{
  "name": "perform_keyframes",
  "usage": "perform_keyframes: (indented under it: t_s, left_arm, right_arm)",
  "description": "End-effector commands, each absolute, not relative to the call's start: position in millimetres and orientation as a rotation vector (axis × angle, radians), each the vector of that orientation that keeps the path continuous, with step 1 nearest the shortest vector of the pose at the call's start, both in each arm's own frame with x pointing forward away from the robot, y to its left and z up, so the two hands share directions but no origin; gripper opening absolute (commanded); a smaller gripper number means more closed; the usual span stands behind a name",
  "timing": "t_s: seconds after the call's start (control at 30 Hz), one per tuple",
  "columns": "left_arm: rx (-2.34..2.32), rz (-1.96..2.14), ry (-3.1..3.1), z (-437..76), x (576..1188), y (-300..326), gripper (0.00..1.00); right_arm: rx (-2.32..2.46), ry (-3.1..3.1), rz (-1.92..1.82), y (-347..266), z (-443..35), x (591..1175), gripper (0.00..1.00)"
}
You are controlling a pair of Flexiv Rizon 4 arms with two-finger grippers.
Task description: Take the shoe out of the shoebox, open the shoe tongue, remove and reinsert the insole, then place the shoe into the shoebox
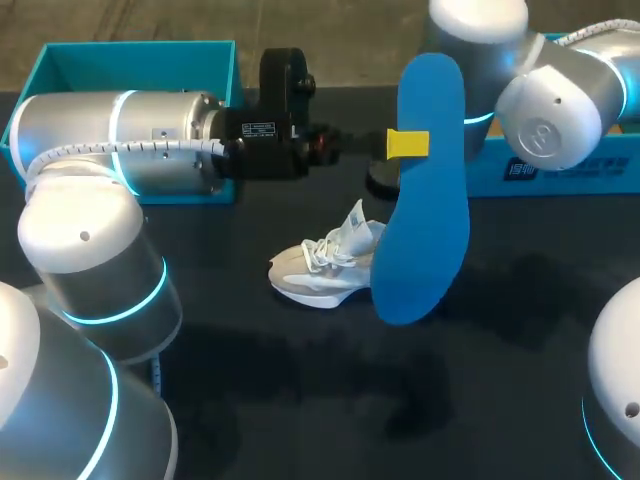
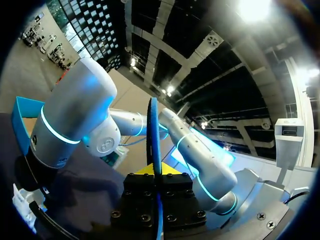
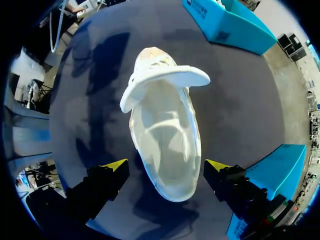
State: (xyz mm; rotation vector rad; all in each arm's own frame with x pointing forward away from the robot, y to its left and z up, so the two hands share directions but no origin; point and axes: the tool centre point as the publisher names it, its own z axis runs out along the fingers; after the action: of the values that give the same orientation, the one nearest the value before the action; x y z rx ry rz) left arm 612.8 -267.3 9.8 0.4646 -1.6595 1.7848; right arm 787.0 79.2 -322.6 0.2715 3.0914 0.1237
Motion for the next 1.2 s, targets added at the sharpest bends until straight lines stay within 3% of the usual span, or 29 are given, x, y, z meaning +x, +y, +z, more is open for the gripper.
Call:
perform_keyframes:
  t_s: [0.03,0.63,1.2]
  left_arm:
    - [0.464,1.786,-1.658,9.9,612.8,-267.4,0.0]
    - [0.464,1.786,-1.658,9.9,612.8,-267.4,0.0]
    - [0.464,1.786,-1.658,9.9,612.8,-267.4,0.0]
  right_arm:
    - [0.27,3.085,0.15,74.9,-323.3,783.5,1.0]
    - [0.27,3.085,0.15,74.9,-323.3,783.5,1.0]
    - [0.199,3.061,0.129,101.5,-358.0,848.5,1.0]
